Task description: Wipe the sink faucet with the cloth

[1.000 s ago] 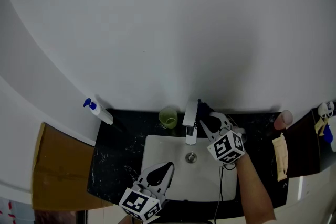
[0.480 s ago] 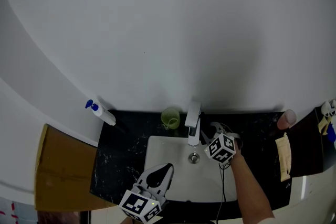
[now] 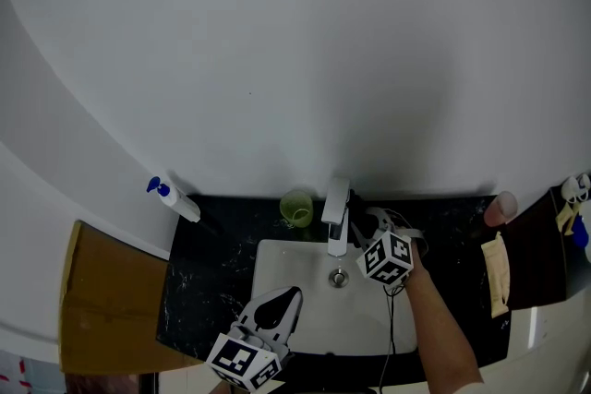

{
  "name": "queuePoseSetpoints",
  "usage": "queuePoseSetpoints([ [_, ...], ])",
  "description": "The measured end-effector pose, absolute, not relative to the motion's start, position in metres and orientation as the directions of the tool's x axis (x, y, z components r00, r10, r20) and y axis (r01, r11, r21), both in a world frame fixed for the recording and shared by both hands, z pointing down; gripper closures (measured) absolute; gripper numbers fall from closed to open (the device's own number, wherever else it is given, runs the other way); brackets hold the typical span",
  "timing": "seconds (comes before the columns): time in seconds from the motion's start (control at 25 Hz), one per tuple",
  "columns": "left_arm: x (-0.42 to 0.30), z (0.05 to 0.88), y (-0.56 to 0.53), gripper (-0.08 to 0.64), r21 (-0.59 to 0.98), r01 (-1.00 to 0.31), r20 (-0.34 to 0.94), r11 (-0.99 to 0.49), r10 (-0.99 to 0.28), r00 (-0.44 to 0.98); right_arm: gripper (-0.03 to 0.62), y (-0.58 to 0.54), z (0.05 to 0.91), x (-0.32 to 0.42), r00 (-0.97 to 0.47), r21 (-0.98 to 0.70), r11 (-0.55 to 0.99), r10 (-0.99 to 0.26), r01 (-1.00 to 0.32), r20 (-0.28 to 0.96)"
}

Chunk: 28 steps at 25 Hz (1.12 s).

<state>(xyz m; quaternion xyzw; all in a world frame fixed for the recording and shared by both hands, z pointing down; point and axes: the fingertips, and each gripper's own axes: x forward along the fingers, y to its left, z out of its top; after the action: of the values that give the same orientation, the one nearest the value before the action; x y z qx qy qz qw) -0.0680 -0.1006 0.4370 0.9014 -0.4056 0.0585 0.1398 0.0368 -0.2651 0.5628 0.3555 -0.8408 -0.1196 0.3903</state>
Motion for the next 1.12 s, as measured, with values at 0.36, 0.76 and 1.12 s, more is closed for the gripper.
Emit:
queuePoseSetpoints([
  [0.36,-0.064,0.439,-0.099,0.560,0.219,-0.739,0.223,-0.637,-0.705,0.673,0.534,-0.264,0.479,0.035,-0.439,0.718,0.579,-0.800,-0.385,0.410],
  [0.76,-0.067,0.430,-0.100,0.560,0.204,-0.761,0.242,-0.616,-0.721,0.649,0.534,-0.260,0.574,0.033,-0.410,0.564,0.724,-0.690,-0.398,0.597],
  [1.12,-0.070,0.430,-0.103,0.560,0.204,-0.766,0.241,-0.610,-0.727,0.643,0.534,-0.249,0.610,0.027,-0.409,0.437,0.793,-0.599,-0.425,0.689],
])
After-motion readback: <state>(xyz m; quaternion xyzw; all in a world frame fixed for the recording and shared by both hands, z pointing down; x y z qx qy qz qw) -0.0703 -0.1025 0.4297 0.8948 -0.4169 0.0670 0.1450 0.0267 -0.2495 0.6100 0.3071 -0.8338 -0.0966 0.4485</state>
